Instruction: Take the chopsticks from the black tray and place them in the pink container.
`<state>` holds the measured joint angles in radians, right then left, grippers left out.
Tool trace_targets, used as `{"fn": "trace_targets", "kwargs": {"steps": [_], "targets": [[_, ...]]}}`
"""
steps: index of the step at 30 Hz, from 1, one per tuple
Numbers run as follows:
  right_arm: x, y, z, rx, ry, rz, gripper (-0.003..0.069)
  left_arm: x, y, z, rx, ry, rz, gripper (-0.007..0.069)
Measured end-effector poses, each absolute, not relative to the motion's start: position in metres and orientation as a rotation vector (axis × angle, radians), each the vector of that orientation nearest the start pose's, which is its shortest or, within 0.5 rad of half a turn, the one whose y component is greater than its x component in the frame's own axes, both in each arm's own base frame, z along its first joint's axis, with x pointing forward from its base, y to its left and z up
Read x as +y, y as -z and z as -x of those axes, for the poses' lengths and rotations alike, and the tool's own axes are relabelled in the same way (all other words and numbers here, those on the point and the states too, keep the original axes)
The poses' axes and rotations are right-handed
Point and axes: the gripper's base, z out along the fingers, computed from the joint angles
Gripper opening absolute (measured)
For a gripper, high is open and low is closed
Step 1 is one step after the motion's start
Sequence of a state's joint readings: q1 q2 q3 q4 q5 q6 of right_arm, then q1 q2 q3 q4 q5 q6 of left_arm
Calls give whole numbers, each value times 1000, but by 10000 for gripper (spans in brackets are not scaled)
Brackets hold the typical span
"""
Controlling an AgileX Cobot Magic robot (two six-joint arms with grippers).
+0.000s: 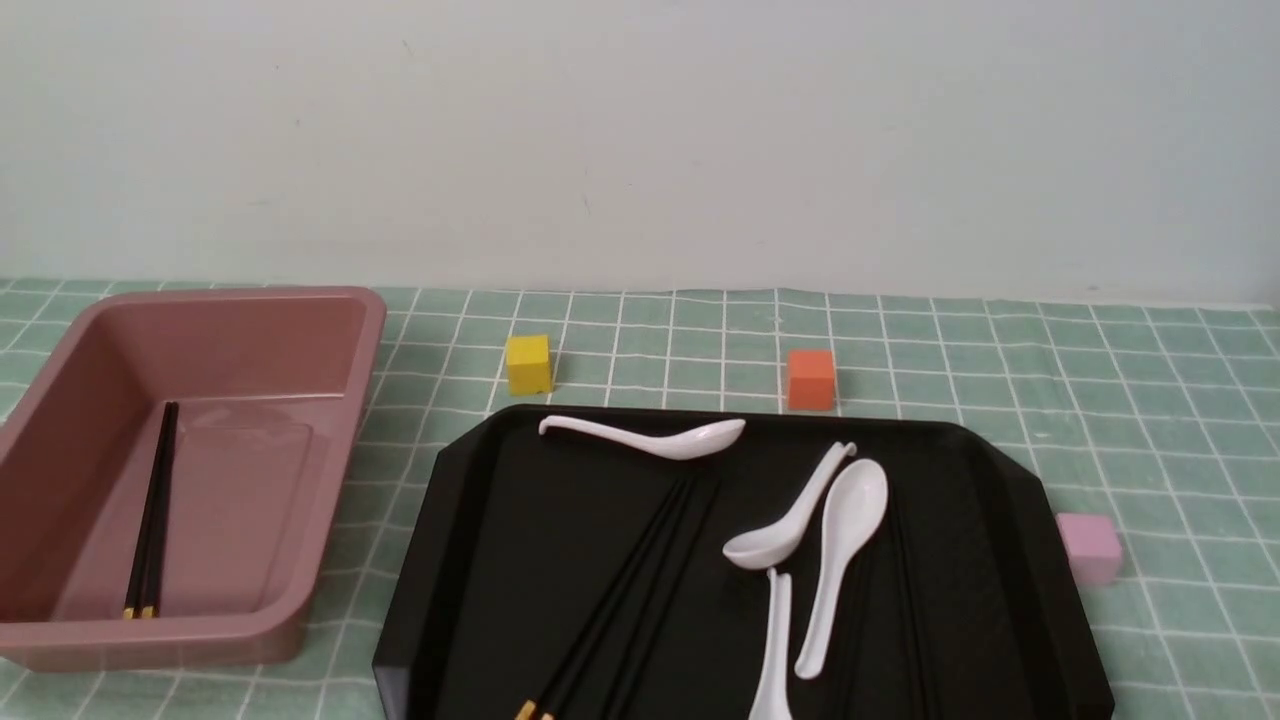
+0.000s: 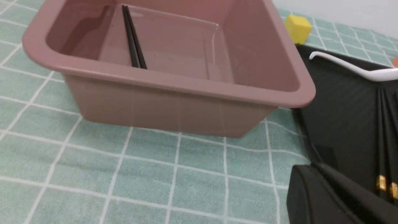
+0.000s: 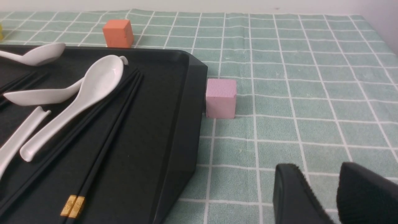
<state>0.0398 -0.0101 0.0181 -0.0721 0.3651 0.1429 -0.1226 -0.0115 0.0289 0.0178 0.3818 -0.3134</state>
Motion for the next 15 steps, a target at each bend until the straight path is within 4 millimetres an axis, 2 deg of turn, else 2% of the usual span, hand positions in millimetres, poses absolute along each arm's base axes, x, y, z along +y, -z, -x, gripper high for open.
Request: {"fn": "trace_targets", "kwargs": {"steps": [15], "targets": [[0,-175,-53,1855,-56,-51,240,-3,-169,-52,1883,243,201,5]]}}
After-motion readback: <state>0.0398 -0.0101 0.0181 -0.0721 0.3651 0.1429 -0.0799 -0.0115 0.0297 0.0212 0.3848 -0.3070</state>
